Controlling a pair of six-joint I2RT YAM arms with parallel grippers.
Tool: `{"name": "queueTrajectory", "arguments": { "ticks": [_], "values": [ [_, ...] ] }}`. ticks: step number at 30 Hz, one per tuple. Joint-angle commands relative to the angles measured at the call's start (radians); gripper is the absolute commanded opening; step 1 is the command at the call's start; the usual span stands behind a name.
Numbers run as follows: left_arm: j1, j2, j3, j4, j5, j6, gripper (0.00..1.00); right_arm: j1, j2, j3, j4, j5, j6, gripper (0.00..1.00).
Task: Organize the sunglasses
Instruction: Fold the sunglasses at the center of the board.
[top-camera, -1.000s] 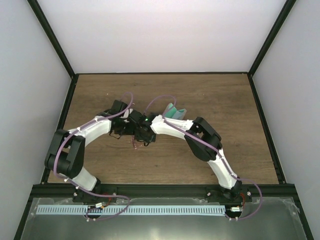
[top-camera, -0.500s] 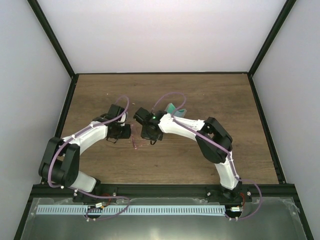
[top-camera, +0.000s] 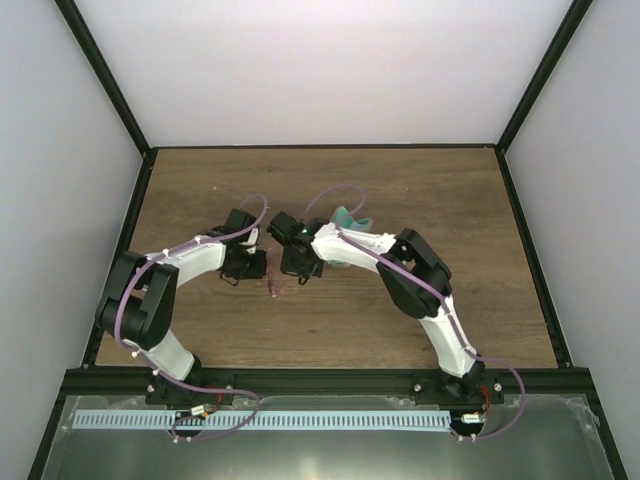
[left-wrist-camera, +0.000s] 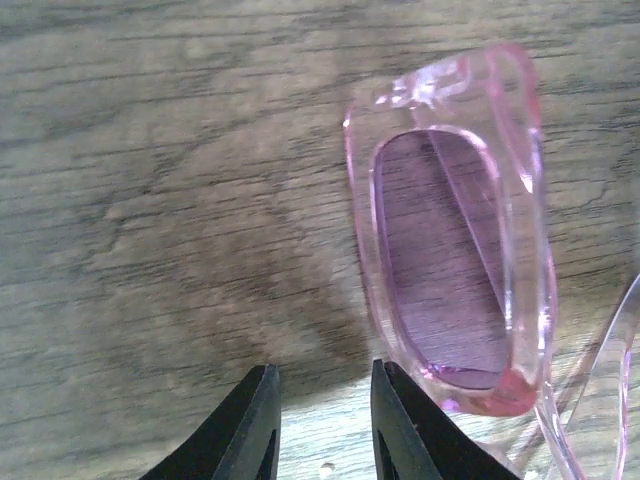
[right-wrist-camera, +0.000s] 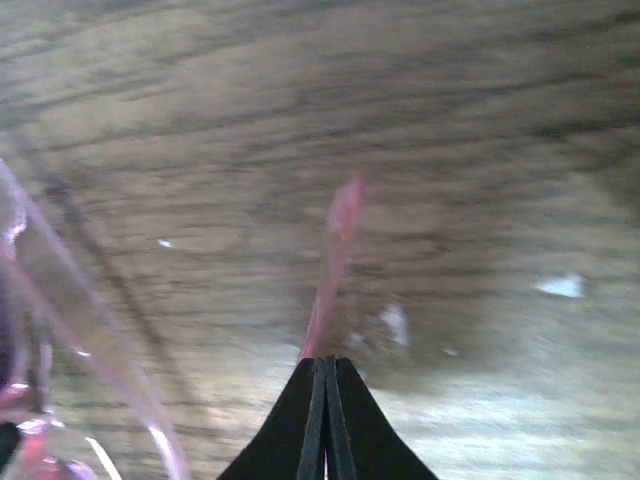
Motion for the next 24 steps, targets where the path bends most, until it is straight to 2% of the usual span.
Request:
{"name": "queueTrajectory", "arguments": {
  "ticks": [1,8,13,19,22,24],
  "values": [
    [0.004,0.063,-0.006,0.000,0.041,0.029,0.25,0.015,0.084,0.086,-0.007,-0.056,-0.031,0.01],
    [0.001,0.079,0.009,0.005,0.085,0.023,0.26,0.038,0.117,0.120,0.074,-0.127,-0.043,0.01],
    [0.002,0.074,0.001,0.012,0.116,0.020,0.26,0.039,0.080,0.068,0.216,-0.216,-0.076,0.01],
    [0.003,0.035,-0.001,-0.008,0.073,0.020,0.26,0.033,0.013,0.045,0.152,-0.130,-0.077,0.01],
    [0.004,-0.014,0.005,-0.025,0.056,0.020,0.26,0.018,-0.061,-0.017,0.161,-0.109,-0.073,0.01],
    [0.005,-0.043,0.019,-0.047,0.043,0.019,0.30,0.002,-0.118,-0.063,0.178,-0.109,-0.067,0.01]
  ]
}}
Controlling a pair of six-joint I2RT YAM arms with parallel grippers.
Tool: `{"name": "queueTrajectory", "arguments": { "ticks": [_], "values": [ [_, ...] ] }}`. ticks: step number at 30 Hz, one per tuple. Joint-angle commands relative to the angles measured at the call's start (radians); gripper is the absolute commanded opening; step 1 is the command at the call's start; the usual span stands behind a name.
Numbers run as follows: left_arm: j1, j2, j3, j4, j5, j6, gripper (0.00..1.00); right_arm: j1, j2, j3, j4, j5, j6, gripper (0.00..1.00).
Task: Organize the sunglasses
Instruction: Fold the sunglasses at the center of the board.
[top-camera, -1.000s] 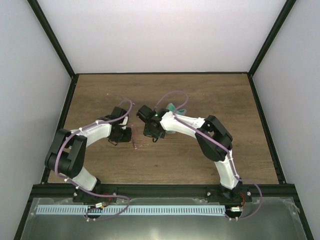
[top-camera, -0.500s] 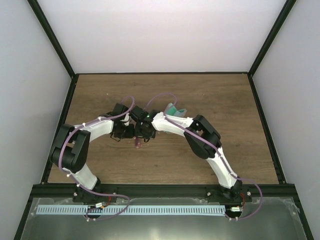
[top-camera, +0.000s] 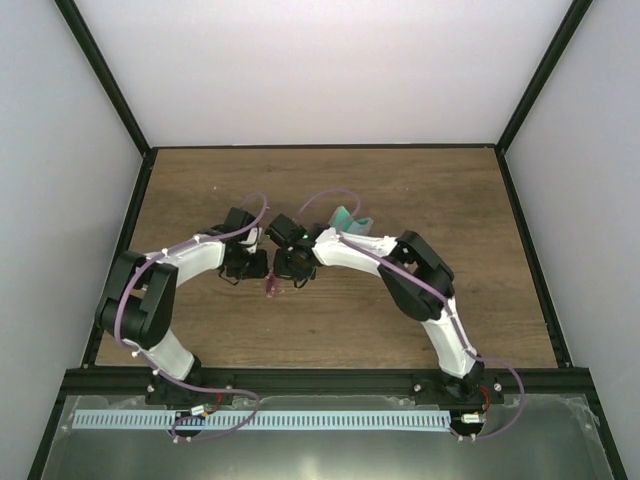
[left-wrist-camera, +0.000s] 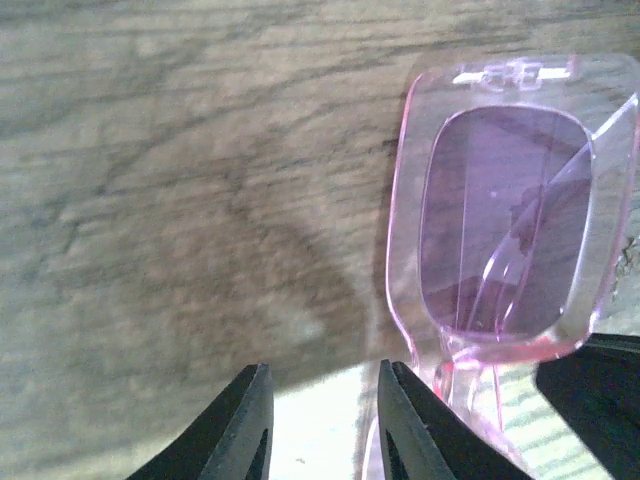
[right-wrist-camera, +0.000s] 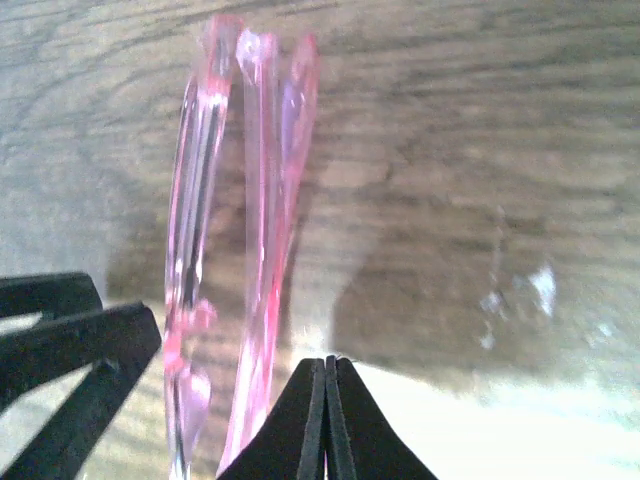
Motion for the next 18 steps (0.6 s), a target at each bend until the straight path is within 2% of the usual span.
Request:
{"name": "queueTrajectory", "arguments": {
  "ticks": [1,6,8,13,18],
  "values": [
    [-0.004,-0.070,0.008,-0.069,-0.027,0.005,0.32,-0.020,-0.140,-0.067,0.034,0.018,-0.005,0.01],
    [-0.007,-0.150,0.037,-0.112,-0.024,0.001,0.49,-0.035,-0.205,-0.100,0.004,0.050,0.001,0.02],
    [-0.043,-0.179,0.048,-0.144,-0.052,-0.021,0.51,-0.037,-0.233,-0.108,-0.006,0.066,0.006,0.03],
    [-0.155,-0.233,0.046,-0.197,-0.277,-0.087,0.55,-0.057,-0.301,-0.179,-0.026,0.130,0.053,0.04],
    [-0.276,-0.198,0.048,-0.208,-0.401,-0.149,0.54,-0.085,-0.402,-0.289,-0.013,0.148,0.093,0.04]
  ]
}}
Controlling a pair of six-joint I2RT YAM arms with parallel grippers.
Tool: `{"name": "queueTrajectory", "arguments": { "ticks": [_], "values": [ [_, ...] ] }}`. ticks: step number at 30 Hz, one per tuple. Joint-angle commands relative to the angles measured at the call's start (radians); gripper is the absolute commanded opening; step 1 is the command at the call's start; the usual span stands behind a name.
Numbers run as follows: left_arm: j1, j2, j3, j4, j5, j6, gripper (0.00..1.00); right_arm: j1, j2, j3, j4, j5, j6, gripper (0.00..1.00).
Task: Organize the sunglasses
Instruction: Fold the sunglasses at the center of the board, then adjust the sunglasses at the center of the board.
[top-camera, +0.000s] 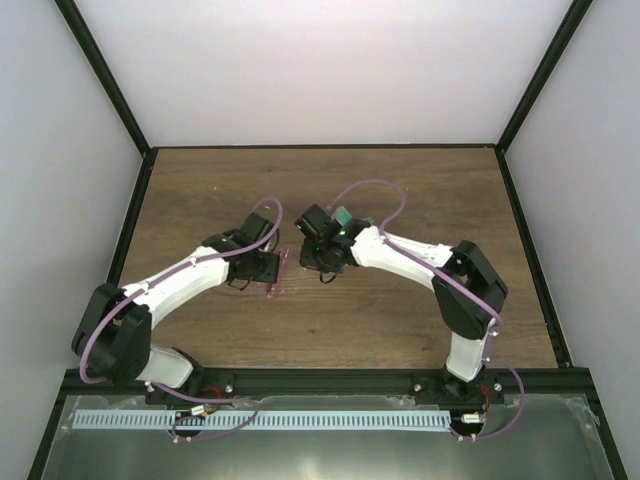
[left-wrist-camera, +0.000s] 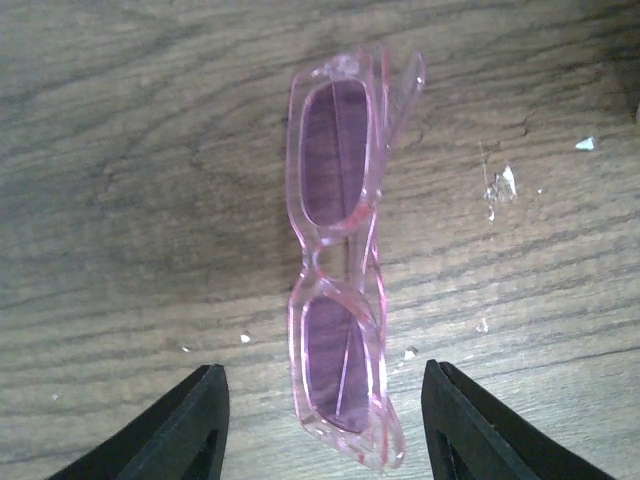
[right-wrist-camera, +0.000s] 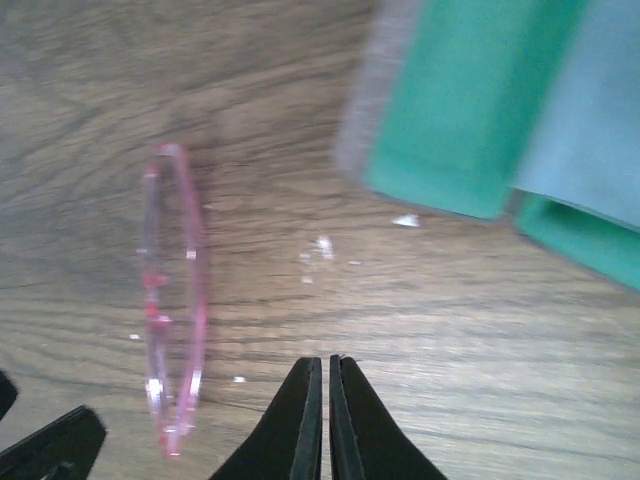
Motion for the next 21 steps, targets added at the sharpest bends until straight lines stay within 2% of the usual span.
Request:
{"name": "queueTrajectory", "arguments": {
  "ticks": [1,3,12,21],
  "values": [
    [-0.079,0.041,0.014,-0.036,-0.154,-0.076,0.50,-0.029,-0.092,-0.075,-0.014,0.057,0.049,0.04],
    [-0.095,0.071,0.022,-0.033,-0.169,-0.084,0.46,-0.034,-0.116,-0.109,-0.018,0.063,0.054,0.04],
    [-0.104,0.164,0.049,0.005,-0.195,-0.053,0.41,-0.037,-0.204,-0.250,0.011,0.065,0.085,0.03],
    [-0.115,0.205,0.062,0.020,-0.186,-0.029,0.38,-0.038,-0.221,-0.268,0.000,0.078,0.094,0.03]
  ]
}}
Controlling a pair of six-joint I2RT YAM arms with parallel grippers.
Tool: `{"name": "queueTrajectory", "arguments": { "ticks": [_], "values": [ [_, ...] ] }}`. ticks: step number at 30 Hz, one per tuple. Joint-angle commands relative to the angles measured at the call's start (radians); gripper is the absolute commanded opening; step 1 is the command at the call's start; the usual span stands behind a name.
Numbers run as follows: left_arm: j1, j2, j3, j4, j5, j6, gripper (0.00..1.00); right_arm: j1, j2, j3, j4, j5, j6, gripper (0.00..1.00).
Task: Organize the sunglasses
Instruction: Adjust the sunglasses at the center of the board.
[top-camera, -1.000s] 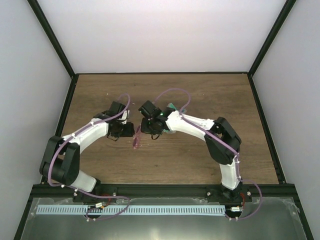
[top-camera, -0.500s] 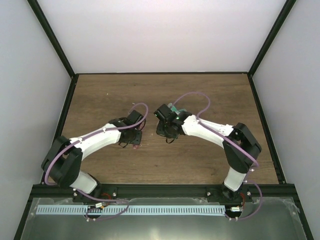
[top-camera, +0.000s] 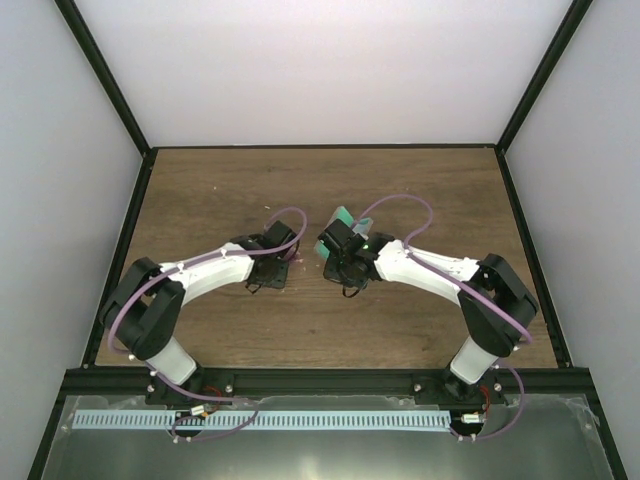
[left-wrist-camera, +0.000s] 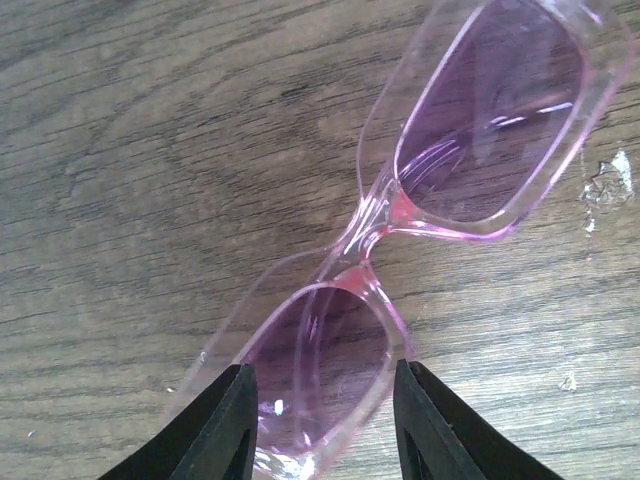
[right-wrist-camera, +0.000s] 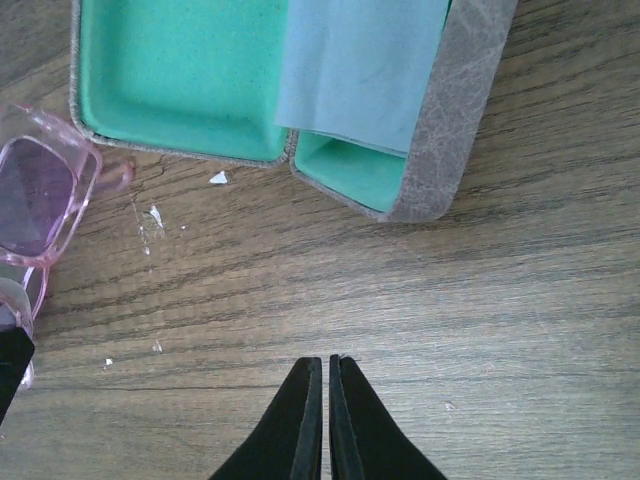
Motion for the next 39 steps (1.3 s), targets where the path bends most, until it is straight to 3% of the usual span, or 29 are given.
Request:
{"name": "queueTrajectory", "arguments": {
  "ticks": [1,3,7,16,20,25,28,30,32,39],
  "values": [
    [-0.005,0.015,0.032,0.002,-0.015,0.021,0.38,-0.002,-0.029,0.005,0.004,0.031,0.019,0.03],
    [-0.005,0.001,0.043,-0.008,-0.013,0.026,0.42,-0.002,-0.028,0.006,0.011,0.026,0.022,0.03],
    [-0.008,-0.042,0.066,-0.020,-0.007,0.047,0.61,-0.003,-0.024,0.012,0.016,0.026,0.020,0.03],
    [-0.008,-0.038,0.082,0.040,0.019,0.184,0.76,-0.002,-0.005,0.018,0.026,0.000,0.024,0.03],
    [-0.005,-0.006,0.093,0.040,0.004,0.176,0.79,-0.002,-0.014,0.010,0.025,0.000,0.025,0.03],
    [0.007,-0.021,0.092,0.064,0.151,-0.019,0.63,-0.003,-0.017,0.003,0.025,-0.002,0.023,0.03],
    [0.007,-0.018,0.076,0.087,0.251,-0.098,0.59,-0.002,-0.016,-0.002,0.035,-0.009,0.017,0.03],
    [0.007,-0.014,0.074,0.079,0.253,-0.120,0.62,-0.002,-0.014,-0.003,0.038,-0.012,0.012,0.03],
    [0.007,-0.020,0.070,0.075,0.222,-0.136,0.72,-0.003,-0.014,-0.002,0.034,-0.014,0.011,0.03],
    [0.007,-0.004,0.086,0.031,0.119,-0.193,0.73,-0.007,-0.001,0.062,-0.010,-0.030,-0.092,0.05]
  ]
}}
